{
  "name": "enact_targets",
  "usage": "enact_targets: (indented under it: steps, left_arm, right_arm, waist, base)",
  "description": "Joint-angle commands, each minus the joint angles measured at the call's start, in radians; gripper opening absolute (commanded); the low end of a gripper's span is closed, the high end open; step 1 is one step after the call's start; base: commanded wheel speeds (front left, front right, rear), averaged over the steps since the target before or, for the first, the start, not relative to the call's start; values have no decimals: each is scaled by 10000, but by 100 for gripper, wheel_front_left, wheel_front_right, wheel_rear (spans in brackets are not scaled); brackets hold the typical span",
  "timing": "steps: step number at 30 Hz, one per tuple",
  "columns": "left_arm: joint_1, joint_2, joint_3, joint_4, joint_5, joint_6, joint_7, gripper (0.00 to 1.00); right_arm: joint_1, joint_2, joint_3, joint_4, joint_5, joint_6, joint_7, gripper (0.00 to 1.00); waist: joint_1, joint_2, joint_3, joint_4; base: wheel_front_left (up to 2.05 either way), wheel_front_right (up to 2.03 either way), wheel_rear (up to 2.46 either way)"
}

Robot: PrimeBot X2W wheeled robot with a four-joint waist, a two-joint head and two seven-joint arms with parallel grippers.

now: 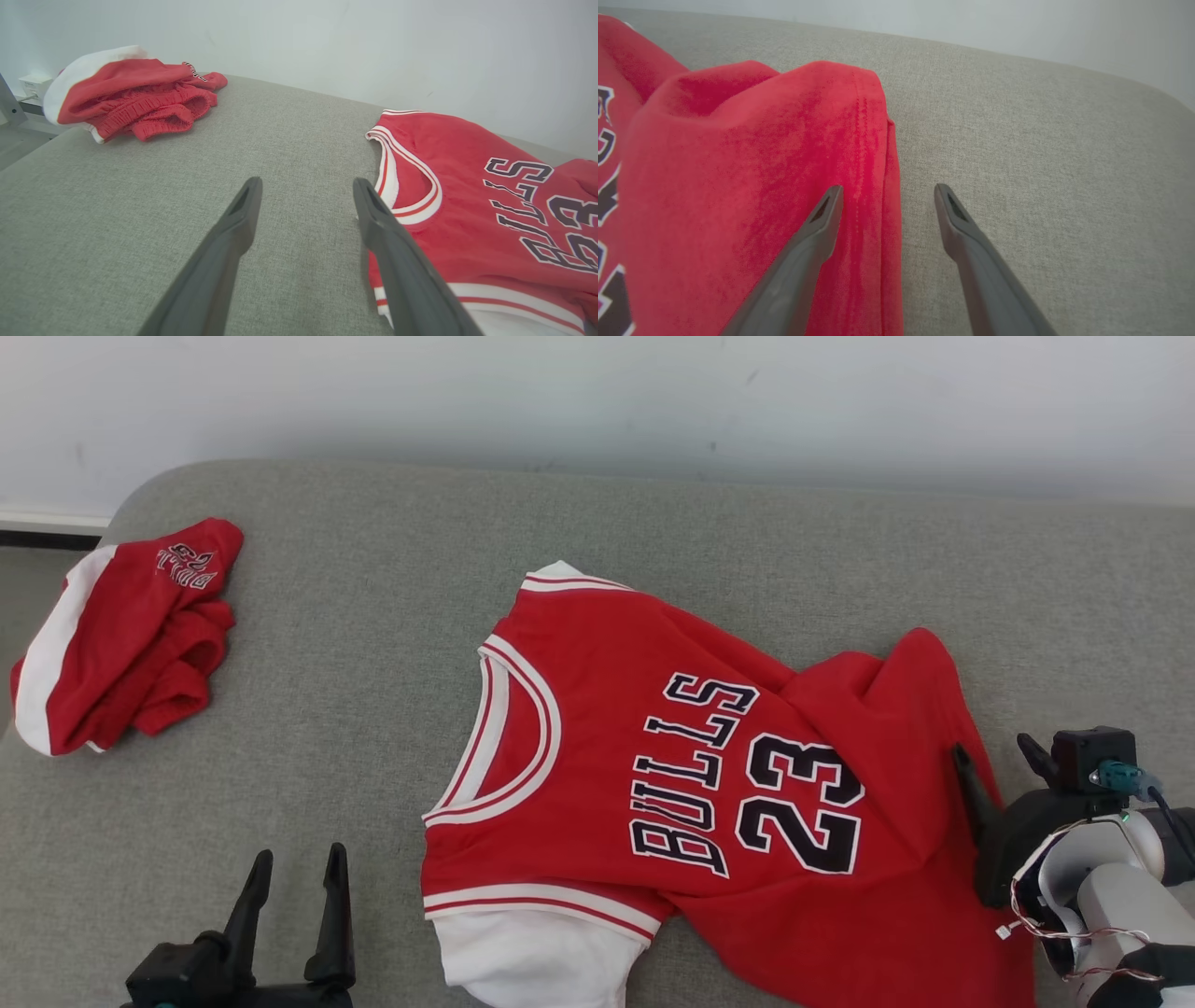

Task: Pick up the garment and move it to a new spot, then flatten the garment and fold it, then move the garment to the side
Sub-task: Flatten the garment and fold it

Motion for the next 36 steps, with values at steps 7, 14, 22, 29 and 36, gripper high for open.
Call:
enact_targets:
  steps: [7,14,22,29,36]
  left_arm:
    - [-204,4,5,-60,36,-47,-9,100]
    - [-339,4,1,-50,73,-34,-9,100]
    - [-387,3,-68,-85,-24,-36,-9,100]
    - [-239,4,-53,-5,-72,-23,-9,100]
    - [130,6,187,-58,230,34,-9,100]
  right_arm:
    - [-478,244,361,1214,423,-24,156,0]
    - [-1448,-54,692,1335,895,-24,-317,0]
    - [-2954,-537,391,2105,535,-24,-1002,0]
    - [-3130,-248,372,2837,398,-24,-1489,100]
    - [-1993,-59,141,1677,441,-24,-1950,100]
  waist:
    - [-1,-1,281,194]
    - [-1,-1,324,139]
    - [-1,-1,412,306]
    - [-1,-1,270,185]
    - [-1,-1,-466,-375]
  base:
    - [0,0,0]
    - [0,0,0]
    - [0,0,0]
    - [0,0,0]
    - [0,0,0]
